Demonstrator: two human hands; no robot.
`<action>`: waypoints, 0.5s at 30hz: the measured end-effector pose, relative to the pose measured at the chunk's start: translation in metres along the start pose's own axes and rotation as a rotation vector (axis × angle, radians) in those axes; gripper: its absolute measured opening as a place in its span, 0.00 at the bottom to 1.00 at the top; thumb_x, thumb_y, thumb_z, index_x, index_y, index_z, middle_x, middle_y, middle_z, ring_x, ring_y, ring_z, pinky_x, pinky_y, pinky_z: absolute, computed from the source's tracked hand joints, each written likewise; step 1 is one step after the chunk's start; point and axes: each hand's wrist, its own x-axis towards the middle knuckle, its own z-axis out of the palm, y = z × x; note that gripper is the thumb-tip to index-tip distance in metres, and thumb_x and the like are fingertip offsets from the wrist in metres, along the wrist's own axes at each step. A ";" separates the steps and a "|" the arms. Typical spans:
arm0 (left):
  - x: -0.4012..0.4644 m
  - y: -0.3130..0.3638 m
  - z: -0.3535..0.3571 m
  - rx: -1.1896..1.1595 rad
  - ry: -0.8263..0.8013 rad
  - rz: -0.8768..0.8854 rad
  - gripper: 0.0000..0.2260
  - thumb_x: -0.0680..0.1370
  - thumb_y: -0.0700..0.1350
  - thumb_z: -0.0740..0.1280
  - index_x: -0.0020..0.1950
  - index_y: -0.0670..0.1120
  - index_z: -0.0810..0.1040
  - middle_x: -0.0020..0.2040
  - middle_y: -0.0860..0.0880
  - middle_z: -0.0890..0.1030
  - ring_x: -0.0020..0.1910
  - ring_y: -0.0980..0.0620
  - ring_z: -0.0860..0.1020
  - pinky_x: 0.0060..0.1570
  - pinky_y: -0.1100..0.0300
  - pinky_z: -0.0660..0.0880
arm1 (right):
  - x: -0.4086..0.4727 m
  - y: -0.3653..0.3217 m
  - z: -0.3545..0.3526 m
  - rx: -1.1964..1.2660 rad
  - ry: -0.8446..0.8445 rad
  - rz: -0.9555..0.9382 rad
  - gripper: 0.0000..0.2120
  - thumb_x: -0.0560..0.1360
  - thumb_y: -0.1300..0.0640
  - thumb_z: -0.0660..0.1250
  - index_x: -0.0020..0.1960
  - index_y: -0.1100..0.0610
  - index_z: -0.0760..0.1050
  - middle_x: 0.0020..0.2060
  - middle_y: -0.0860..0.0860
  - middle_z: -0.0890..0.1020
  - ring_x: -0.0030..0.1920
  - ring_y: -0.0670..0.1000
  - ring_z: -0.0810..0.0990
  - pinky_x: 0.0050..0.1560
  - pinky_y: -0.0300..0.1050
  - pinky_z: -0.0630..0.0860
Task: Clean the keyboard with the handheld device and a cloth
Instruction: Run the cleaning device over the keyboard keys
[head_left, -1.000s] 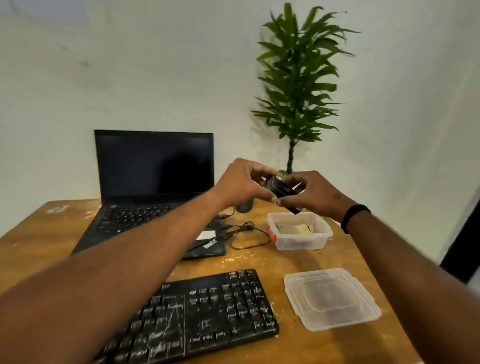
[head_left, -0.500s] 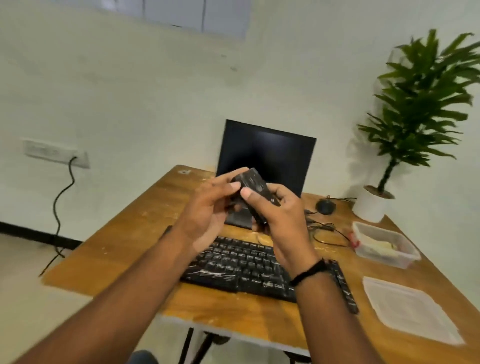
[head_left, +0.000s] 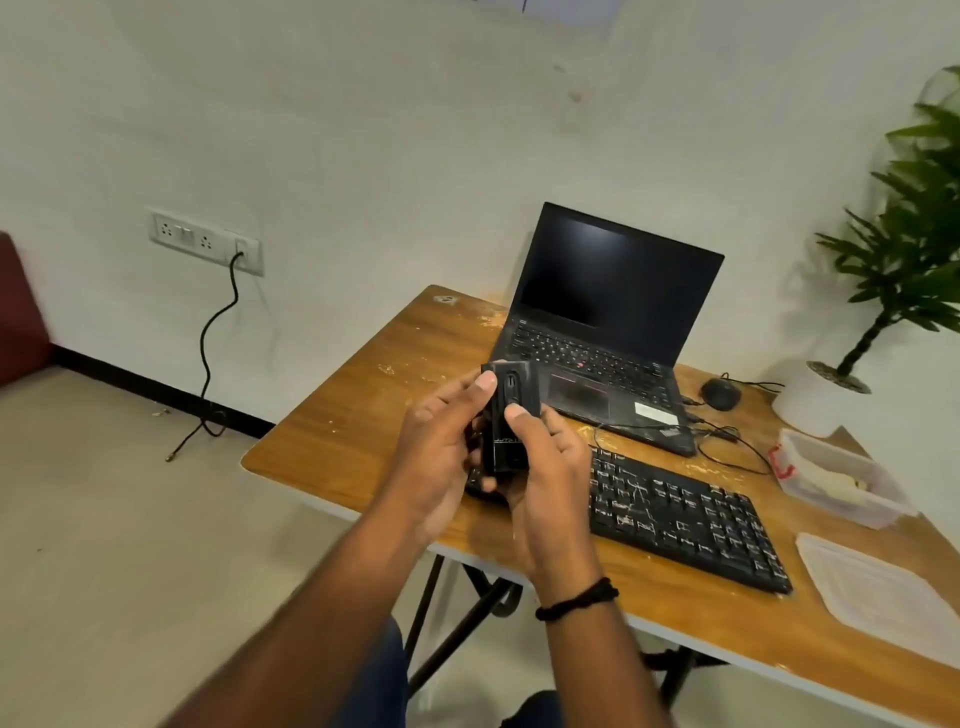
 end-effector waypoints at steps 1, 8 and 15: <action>-0.003 -0.004 0.001 0.001 0.003 -0.012 0.17 0.76 0.56 0.68 0.58 0.46 0.84 0.42 0.45 0.82 0.34 0.49 0.76 0.22 0.62 0.67 | -0.004 0.004 0.000 -0.009 0.024 -0.009 0.12 0.73 0.53 0.68 0.50 0.61 0.79 0.38 0.60 0.78 0.35 0.56 0.76 0.27 0.44 0.71; -0.018 -0.023 0.006 0.039 -0.027 -0.072 0.18 0.76 0.56 0.67 0.57 0.46 0.84 0.44 0.43 0.85 0.35 0.50 0.80 0.26 0.61 0.67 | -0.029 0.025 -0.009 -0.032 0.156 -0.041 0.09 0.74 0.52 0.67 0.50 0.54 0.83 0.39 0.57 0.82 0.39 0.55 0.79 0.38 0.51 0.75; -0.027 -0.033 0.008 0.043 -0.058 -0.085 0.19 0.76 0.55 0.68 0.57 0.42 0.83 0.44 0.45 0.85 0.39 0.51 0.82 0.29 0.61 0.74 | -0.038 0.023 -0.013 -0.053 0.246 -0.077 0.11 0.76 0.47 0.71 0.47 0.54 0.83 0.41 0.63 0.83 0.39 0.58 0.81 0.37 0.54 0.77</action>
